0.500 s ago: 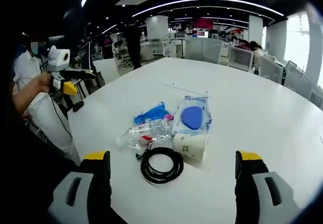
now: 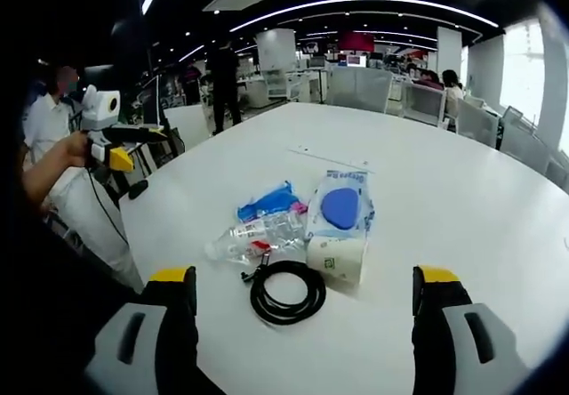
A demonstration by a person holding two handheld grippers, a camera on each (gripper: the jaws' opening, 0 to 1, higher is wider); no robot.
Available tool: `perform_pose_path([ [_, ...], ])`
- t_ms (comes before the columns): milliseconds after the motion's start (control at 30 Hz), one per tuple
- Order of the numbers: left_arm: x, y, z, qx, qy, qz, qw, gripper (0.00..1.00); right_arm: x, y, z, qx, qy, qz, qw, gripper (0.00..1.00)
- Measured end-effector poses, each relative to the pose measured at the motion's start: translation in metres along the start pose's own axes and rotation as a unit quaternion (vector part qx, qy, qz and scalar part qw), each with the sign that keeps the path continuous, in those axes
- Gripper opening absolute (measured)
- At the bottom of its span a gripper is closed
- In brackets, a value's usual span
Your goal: Arrange the tabletop items into an orderly group along one side of the table until the central work area is clear of visible clutter.
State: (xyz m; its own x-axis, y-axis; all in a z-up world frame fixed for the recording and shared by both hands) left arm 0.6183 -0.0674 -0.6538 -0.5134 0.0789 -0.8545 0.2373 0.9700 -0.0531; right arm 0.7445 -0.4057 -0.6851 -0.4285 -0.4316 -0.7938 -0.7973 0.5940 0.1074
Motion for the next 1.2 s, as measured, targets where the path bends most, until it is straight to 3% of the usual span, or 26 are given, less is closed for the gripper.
perform_pose_path([
  [667, 0.01, -0.014, 0.002, 0.011, 0.008, 0.005, 0.9999, 0.98, 0.007, -0.003, -0.008, 0.024, -0.009, 0.008, 0.9997, 0.96],
  [1200, 0.027, -0.032, 0.023, 0.032, 0.016, 0.013, 0.9993, 0.96, 0.007, -0.007, -0.013, 0.046, -0.027, 0.021, 0.9984, 0.93],
])
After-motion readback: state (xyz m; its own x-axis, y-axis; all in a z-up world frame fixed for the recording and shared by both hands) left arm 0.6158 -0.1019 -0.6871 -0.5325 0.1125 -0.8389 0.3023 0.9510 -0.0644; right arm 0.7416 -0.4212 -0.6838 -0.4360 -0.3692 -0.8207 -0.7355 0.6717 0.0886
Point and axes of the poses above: the point that each gripper's makers call its tool centre point, and the gripper's own axes: z roughly forward along the fingers, y roughly to its left, x roughly out of its underside, the point moved 6 cm from there along -z, roughly backward along the fingers, and after that the axes turned 4 degrees about z, right-handed, at the moved point
